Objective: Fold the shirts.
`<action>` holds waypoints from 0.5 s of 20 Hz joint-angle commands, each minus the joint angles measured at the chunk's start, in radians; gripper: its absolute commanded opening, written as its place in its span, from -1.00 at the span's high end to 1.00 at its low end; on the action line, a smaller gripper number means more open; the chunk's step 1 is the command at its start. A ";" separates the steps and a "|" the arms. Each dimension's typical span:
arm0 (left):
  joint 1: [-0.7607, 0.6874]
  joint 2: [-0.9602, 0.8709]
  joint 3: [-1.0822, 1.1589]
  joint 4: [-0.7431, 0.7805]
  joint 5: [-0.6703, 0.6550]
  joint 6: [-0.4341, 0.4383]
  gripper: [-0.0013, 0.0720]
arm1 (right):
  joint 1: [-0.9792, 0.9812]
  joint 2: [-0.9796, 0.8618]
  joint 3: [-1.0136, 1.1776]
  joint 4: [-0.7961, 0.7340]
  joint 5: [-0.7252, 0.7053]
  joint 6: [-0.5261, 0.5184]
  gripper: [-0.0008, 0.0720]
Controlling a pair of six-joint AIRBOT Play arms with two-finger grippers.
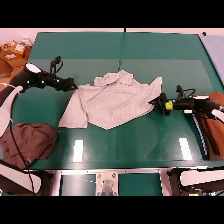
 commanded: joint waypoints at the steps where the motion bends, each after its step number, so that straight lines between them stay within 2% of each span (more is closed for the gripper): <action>1: 0.011 0.000 0.044 0.011 0.015 -0.009 0.92 | 0.095 -0.066 0.042 0.086 -0.023 -0.051 0.80; 2: 0.011 0.000 0.069 0.025 -0.006 -0.025 0.92 | 0.111 -0.064 0.059 0.086 -0.007 -0.077 0.95; 5: 0.011 0.040 0.199 0.109 -0.110 -0.081 0.92 | 0.089 -0.027 0.167 0.083 0.130 -0.088 0.95; 10: 0.011 0.304 0.356 0.169 -0.165 -0.150 0.92 | -0.050 0.169 0.482 0.084 0.344 0.044 0.95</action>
